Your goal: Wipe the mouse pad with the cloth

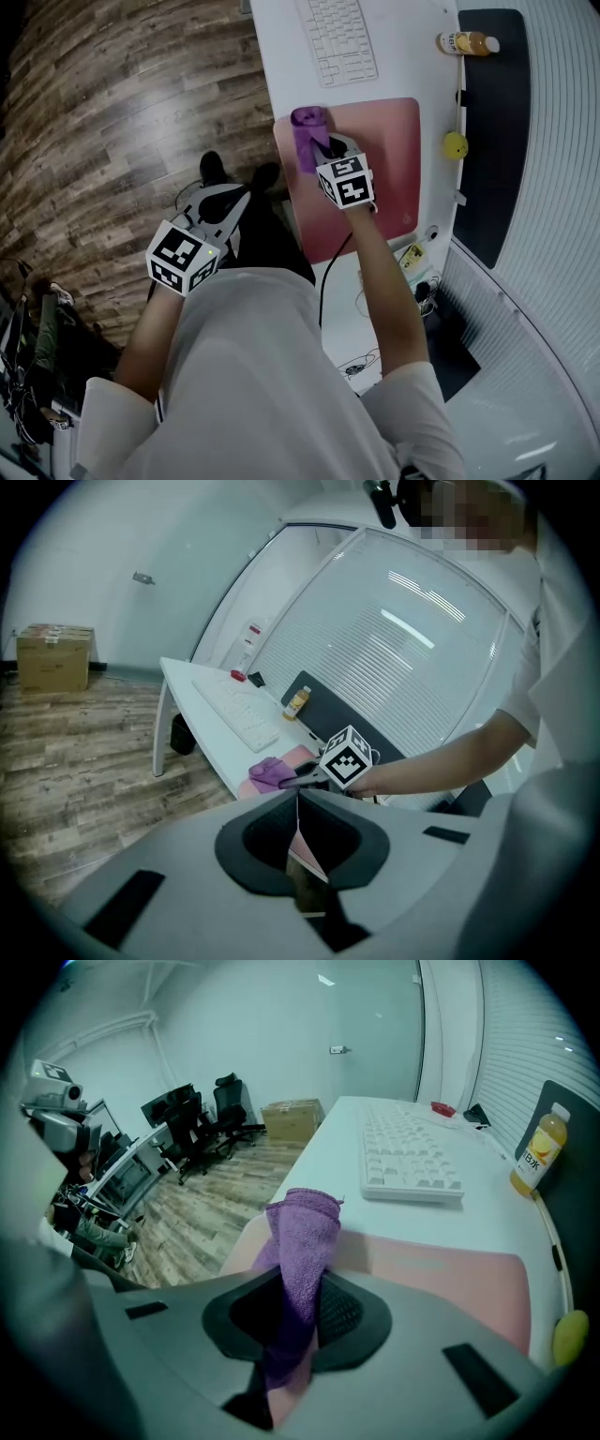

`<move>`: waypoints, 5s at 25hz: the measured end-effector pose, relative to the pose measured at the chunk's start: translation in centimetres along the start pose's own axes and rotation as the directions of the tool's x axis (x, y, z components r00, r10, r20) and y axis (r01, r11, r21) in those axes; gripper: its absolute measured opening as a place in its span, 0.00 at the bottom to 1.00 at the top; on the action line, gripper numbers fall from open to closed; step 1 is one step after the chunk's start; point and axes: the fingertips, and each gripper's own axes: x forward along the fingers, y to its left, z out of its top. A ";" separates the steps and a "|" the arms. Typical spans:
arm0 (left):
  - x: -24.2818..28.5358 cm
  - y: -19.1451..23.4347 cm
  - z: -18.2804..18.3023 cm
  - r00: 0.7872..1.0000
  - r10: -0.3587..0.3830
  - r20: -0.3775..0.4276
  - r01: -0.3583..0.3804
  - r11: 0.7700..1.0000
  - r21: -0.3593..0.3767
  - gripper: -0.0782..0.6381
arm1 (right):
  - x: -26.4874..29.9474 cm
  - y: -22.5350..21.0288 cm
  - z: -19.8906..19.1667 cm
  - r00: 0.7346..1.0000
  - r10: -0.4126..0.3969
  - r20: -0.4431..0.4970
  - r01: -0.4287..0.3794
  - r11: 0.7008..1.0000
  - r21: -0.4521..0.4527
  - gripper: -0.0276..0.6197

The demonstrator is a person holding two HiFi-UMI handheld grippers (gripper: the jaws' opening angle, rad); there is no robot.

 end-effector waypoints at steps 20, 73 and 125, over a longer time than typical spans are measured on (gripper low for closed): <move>4.5 -4.0 0.5 0.998 -0.020 -0.052 0.021 0.999 0.034 0.14 | -2.6 -11.1 -3.1 0.996 -0.093 0.008 0.093 0.994 -0.048 0.16; 3.5 -9.8 1.4 0.996 -0.022 -0.081 0.037 0.981 0.189 0.14 | -18.6 -21.7 -9.6 0.860 -0.497 0.117 0.459 0.852 0.251 0.16; -5.7 -9.5 6.9 0.812 -0.474 -0.341 0.583 0.692 0.426 0.14 | -36.6 13.1 -12.6 0.508 -0.860 0.046 0.465 0.319 0.826 0.16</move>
